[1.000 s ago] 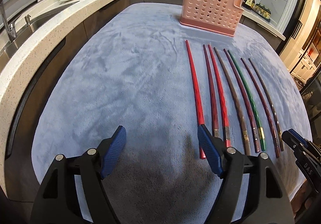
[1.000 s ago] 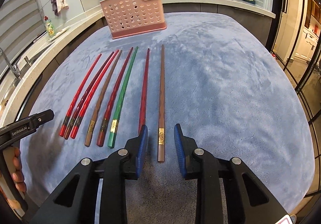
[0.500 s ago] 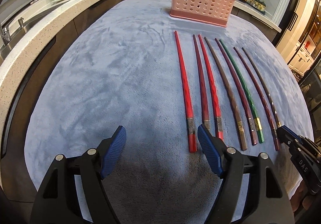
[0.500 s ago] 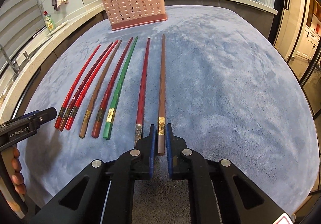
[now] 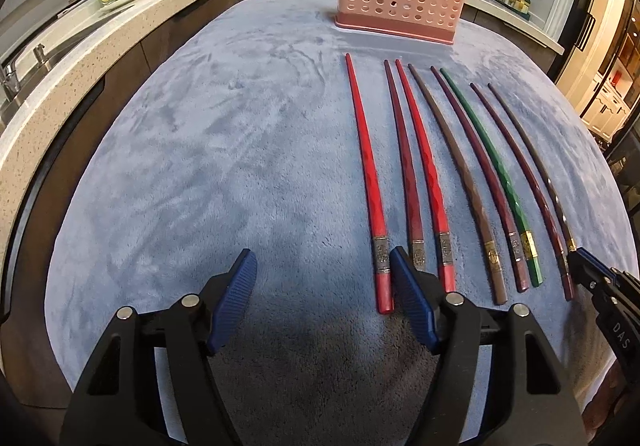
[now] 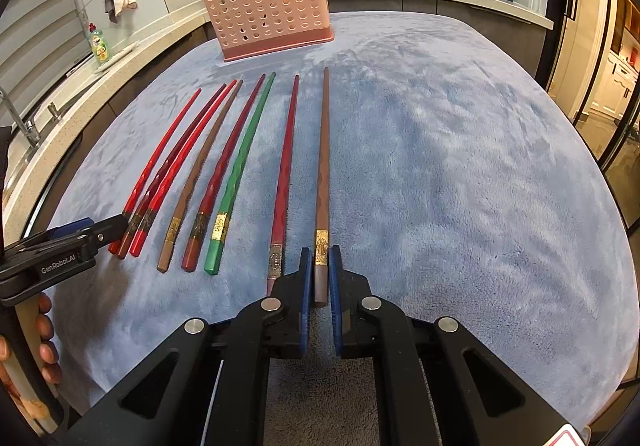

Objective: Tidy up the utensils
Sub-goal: 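Close the left tool on a red chopstick while the right tool grasps a brown wooden chopstick, then lift both held chopsticks and carry them over the pink holder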

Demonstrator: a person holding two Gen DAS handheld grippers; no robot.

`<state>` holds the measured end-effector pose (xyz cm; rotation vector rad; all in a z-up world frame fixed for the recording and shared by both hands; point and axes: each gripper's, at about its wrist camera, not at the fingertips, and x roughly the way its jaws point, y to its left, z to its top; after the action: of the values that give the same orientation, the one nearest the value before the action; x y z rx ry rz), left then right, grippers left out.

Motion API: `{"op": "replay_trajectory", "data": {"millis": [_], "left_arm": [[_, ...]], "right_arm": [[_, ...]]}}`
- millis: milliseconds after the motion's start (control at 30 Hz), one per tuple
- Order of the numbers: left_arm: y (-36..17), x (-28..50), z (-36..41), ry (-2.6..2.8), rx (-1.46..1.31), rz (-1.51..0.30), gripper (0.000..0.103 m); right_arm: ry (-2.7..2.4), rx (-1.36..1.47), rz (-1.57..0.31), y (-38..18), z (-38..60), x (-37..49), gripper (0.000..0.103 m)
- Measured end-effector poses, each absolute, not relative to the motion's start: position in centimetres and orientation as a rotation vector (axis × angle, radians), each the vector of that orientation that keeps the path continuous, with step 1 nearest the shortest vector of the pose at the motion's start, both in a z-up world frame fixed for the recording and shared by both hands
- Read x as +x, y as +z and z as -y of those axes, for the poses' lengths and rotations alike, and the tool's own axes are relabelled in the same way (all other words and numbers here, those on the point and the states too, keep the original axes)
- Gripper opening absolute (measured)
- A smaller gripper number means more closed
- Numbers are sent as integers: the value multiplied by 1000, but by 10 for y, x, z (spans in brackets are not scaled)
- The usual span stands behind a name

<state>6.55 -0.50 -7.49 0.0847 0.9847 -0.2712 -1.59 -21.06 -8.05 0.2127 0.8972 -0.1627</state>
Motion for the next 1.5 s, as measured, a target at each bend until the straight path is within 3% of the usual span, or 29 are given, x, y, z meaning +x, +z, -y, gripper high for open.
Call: {"op": "replay_trajectory", "data": {"millis": [100,367,433,867,1500], "left_arm": [[-75,66,4,-270,88,-979,56],[-72,65,0,-302,65,-981,14],[-71,65,-1,-309,62,-982,10],[-46,60,-7,-338,17,-960,8],[49,85,-17,-348,-44,-759,8]], "right_arm": [[-163,212,-897,-81,211,-16,8],[-163,211,-896,-81,210,-16,8],[-163,213,-896,-81,210,-17,7],[-165,228,-842,-56,214,-24,7],[-201,253,-561,60,254,-18,7]]}}
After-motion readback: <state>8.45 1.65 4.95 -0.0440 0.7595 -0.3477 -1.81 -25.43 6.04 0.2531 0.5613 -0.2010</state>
